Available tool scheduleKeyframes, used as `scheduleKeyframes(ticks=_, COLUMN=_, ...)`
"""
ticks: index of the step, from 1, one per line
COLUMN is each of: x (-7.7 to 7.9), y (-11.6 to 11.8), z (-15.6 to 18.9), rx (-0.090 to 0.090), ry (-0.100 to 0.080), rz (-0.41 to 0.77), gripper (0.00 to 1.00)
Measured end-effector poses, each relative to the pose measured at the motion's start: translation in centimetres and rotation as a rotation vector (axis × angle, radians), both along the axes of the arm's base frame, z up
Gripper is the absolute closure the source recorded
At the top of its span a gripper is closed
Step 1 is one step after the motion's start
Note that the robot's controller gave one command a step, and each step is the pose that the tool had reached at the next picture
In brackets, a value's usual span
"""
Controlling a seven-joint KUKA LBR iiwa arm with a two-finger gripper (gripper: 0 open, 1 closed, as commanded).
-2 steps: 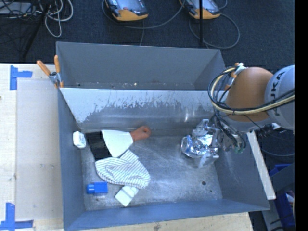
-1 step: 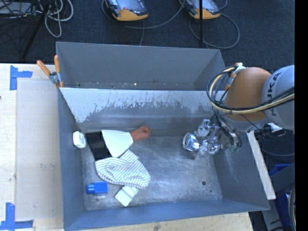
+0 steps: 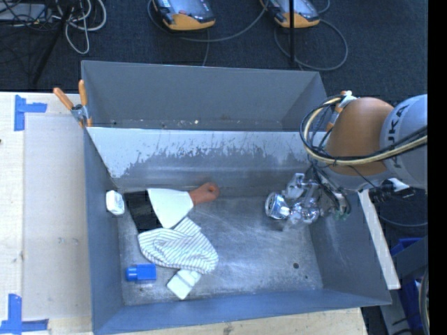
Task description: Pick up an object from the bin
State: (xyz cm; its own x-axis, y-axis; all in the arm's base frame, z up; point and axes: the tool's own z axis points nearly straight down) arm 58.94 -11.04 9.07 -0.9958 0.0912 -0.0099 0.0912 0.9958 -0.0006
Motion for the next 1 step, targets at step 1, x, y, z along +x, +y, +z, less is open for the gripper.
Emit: scheduleKeyframes(ticks=1, x=0.06, y=-0.31, z=1.84, rx=0.000, ry=-0.011, rz=-0.004, gripper=1.00)
